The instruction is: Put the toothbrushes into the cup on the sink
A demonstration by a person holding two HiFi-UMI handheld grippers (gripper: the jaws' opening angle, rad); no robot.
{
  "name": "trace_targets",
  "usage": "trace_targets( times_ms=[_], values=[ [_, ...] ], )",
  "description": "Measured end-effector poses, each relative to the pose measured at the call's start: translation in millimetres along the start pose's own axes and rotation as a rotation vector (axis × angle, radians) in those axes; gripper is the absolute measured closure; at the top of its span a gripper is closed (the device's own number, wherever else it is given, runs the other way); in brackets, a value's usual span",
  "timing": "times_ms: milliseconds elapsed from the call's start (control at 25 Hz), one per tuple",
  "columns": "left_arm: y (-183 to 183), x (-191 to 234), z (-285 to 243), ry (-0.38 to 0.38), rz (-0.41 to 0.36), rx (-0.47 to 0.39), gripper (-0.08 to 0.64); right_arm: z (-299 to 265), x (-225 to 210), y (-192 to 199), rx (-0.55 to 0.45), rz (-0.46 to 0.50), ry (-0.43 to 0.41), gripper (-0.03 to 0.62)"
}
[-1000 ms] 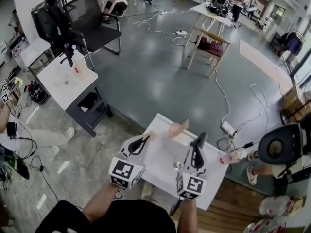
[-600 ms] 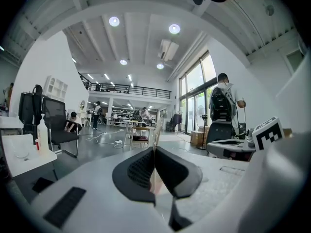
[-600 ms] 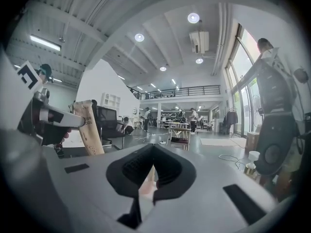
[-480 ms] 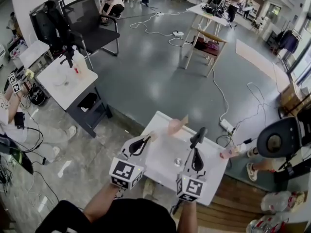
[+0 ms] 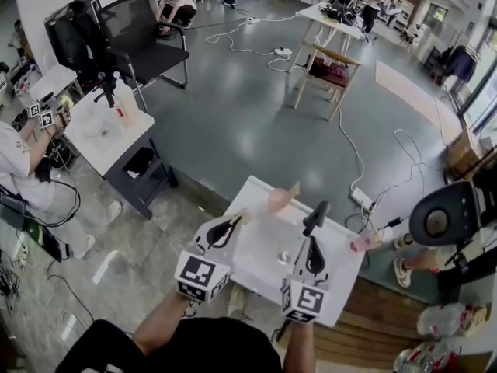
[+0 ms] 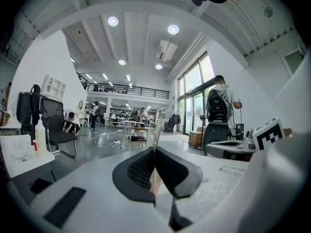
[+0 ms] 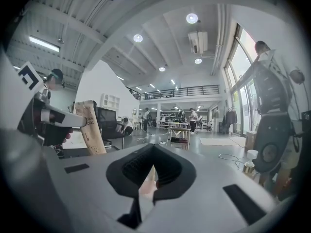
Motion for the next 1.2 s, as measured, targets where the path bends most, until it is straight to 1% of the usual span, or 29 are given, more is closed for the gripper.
trace_targets(
  times_ms=[160,520,640,800,960,1200],
  values=[
    [0.4,-2.1,-10.3,0.009,-0.007,-0.013,0.555,-4.0,-4.5,4.7,-0.001,-0.004,-0.004,0.592],
    [-17.8,-4.2,-50.4,0.031,-0.012,-0.032,0.555,-19.1,-22.7,5.3,0.013,-0.014,0.008,0.592],
    [-22.1,-4.3,-66.6,0.038,0.001,-0.014,0.555,-25.7,-26.9,4.0,0.019,-0.029,0.012,0.592],
    [-20.5,-2.8,-95.4,0.045,-0.006,-0.01,0.555,-37.6,-33.8,9.6,0.035,-0.039,0.005,0.592],
    [-10.7,1.5,-122.9,0.044,-0.006,0.02,0.555,-49.2,-38.7,15.4,0.043,-0.036,-0.008,0.592],
    [4.9,4.3,-160.1,0.043,0.001,0.08,0.555,-65.7,-48.3,24.8,0.059,-0.064,-0.015,0.592]
  ],
)
Point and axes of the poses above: the fingertips, and each gripper's own axes: z backward along the fingers, x to its left, y out of its underside, the point moved 10 cm from there along z, backward along the fingers, and after that the axes turned 8 degrees about x, right-handed, at the moved point
